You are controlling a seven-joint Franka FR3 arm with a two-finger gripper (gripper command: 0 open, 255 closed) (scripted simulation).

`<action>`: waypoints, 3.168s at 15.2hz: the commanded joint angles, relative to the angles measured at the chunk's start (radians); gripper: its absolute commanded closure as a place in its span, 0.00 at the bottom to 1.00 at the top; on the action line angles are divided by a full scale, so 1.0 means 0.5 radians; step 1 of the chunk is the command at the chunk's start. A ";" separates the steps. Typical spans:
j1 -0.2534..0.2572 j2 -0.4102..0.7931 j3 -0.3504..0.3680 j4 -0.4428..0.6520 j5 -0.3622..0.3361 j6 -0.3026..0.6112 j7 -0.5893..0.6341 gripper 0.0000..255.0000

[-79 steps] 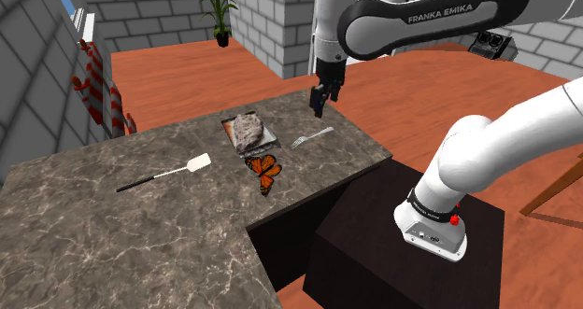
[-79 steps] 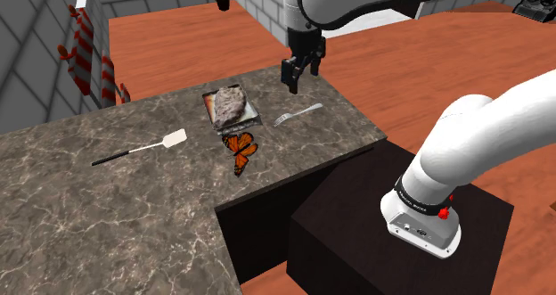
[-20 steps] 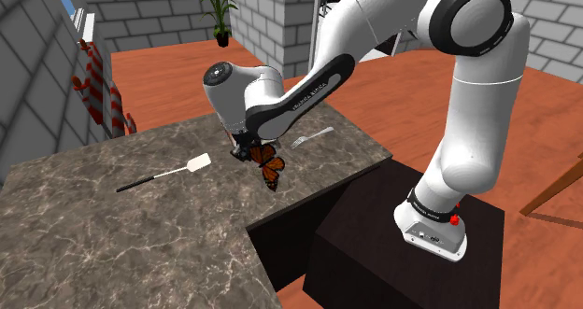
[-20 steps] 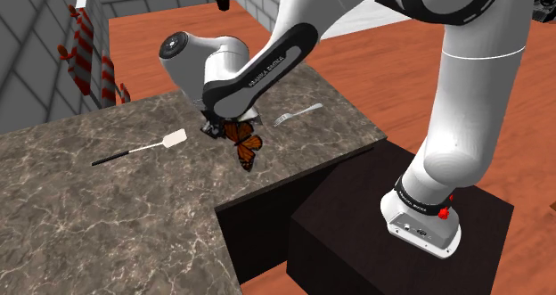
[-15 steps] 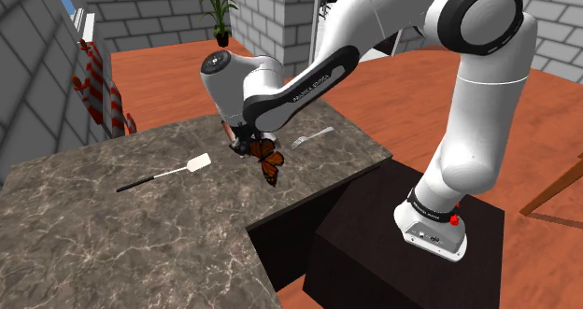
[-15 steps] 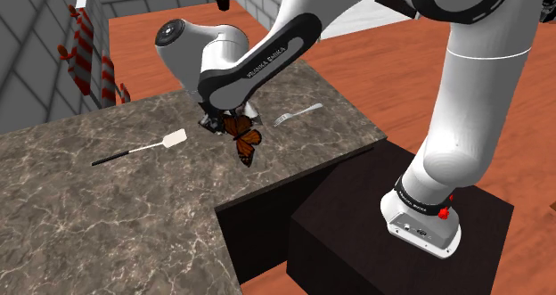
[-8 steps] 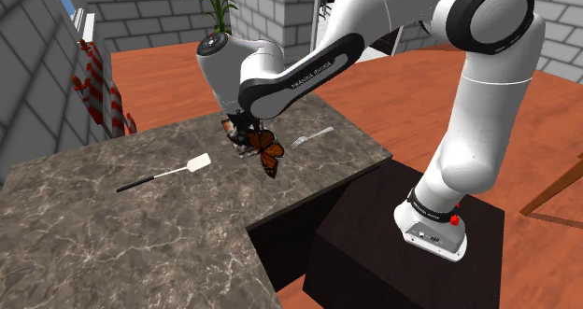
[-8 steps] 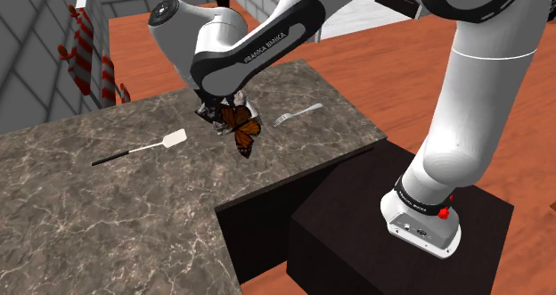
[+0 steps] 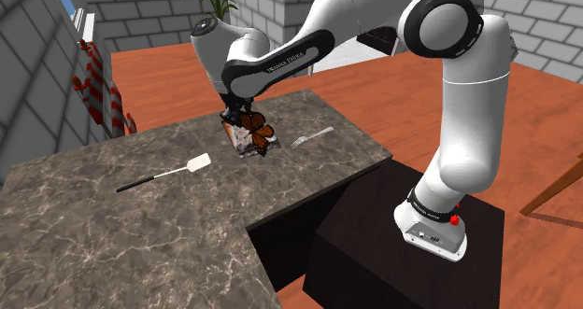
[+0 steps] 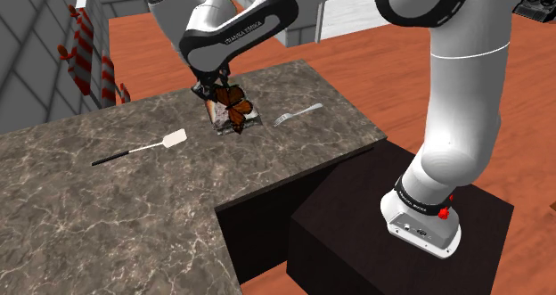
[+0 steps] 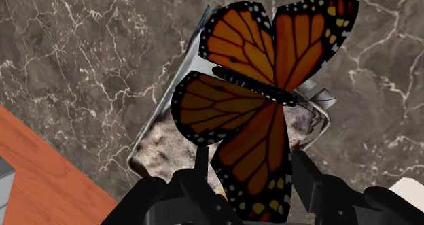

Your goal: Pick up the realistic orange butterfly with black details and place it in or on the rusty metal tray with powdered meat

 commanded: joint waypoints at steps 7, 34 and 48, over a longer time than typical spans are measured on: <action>-0.026 0.472 -0.112 0.750 -0.067 -0.193 -0.305 1.00; -0.027 0.740 -0.172 0.819 -0.139 0.008 -0.274 0.00; 0.016 0.659 -0.142 0.921 -0.100 -0.176 -0.304 0.00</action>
